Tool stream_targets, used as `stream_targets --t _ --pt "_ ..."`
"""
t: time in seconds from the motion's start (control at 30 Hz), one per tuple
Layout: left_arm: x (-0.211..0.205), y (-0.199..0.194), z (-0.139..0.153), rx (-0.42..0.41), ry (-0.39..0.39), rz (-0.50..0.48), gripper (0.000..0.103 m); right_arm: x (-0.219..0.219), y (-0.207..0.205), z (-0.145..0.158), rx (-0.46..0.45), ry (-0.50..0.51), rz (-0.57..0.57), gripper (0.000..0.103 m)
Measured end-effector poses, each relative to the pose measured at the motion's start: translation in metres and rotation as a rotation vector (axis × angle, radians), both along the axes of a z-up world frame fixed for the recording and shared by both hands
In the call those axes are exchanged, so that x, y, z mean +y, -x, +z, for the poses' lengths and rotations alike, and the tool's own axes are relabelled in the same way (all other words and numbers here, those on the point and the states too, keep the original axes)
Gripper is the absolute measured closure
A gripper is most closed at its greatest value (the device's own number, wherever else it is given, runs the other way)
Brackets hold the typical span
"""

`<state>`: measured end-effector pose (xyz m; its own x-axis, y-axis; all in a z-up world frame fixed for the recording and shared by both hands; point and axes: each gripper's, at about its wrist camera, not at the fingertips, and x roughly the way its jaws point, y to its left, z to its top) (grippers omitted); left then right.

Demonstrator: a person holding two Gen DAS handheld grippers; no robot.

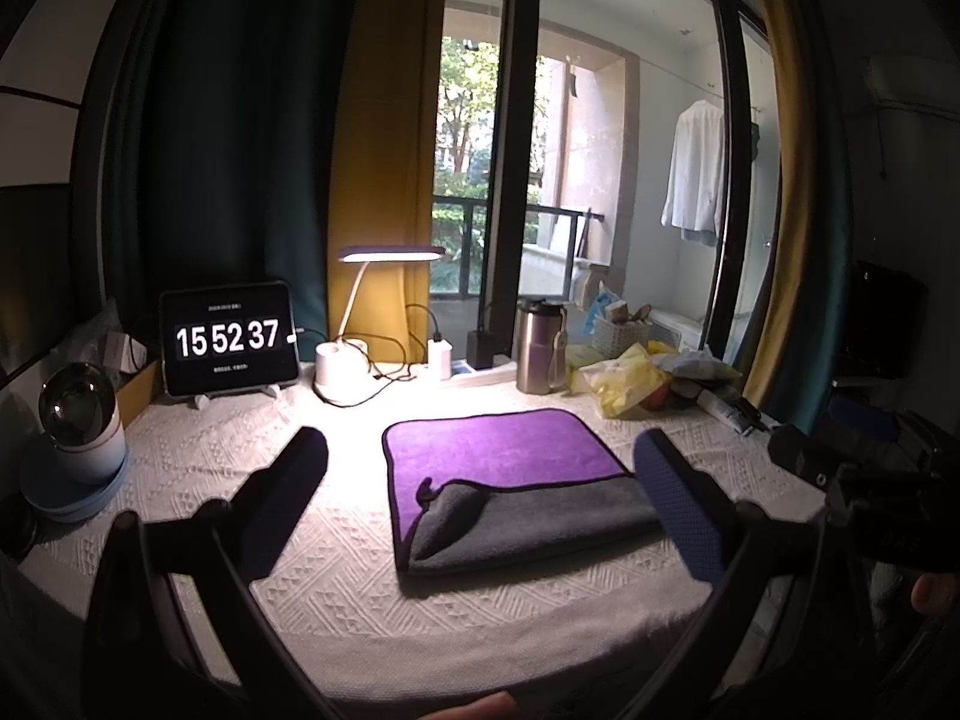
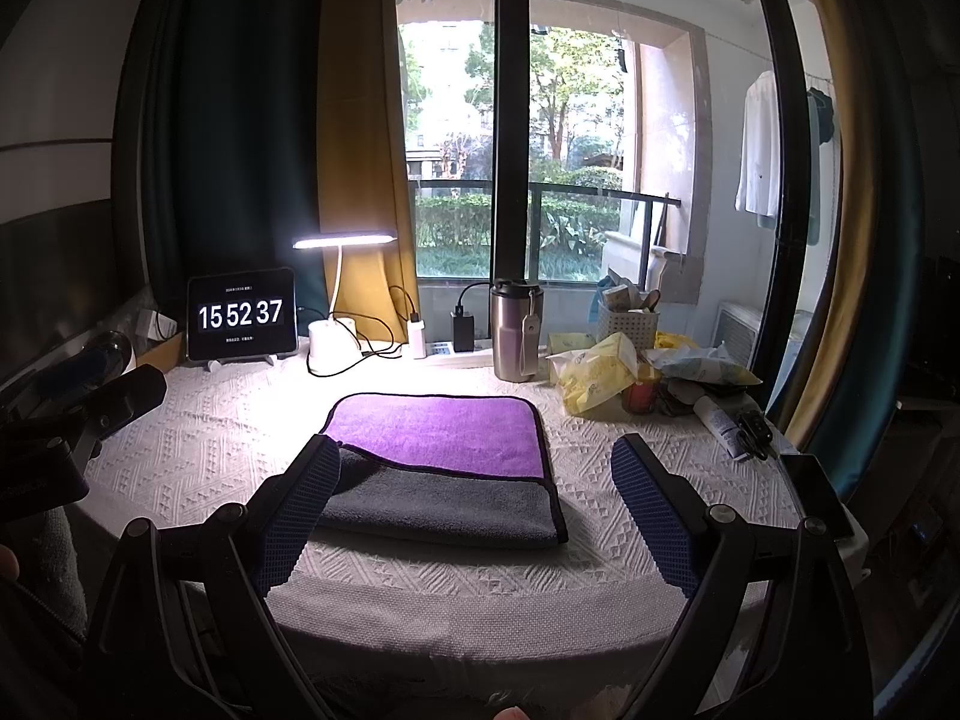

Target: Fold towel

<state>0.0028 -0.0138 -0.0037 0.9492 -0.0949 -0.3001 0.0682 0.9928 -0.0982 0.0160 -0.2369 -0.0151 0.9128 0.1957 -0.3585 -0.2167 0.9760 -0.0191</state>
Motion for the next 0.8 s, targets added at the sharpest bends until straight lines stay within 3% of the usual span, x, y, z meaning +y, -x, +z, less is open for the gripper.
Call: stream_targets --t 0.8 --pt "0.003 -0.072 -0.057 0.176 -0.023 -0.018 0.001 -0.005 -0.062 -0.053 0.175 0.021 -0.034 0.009"
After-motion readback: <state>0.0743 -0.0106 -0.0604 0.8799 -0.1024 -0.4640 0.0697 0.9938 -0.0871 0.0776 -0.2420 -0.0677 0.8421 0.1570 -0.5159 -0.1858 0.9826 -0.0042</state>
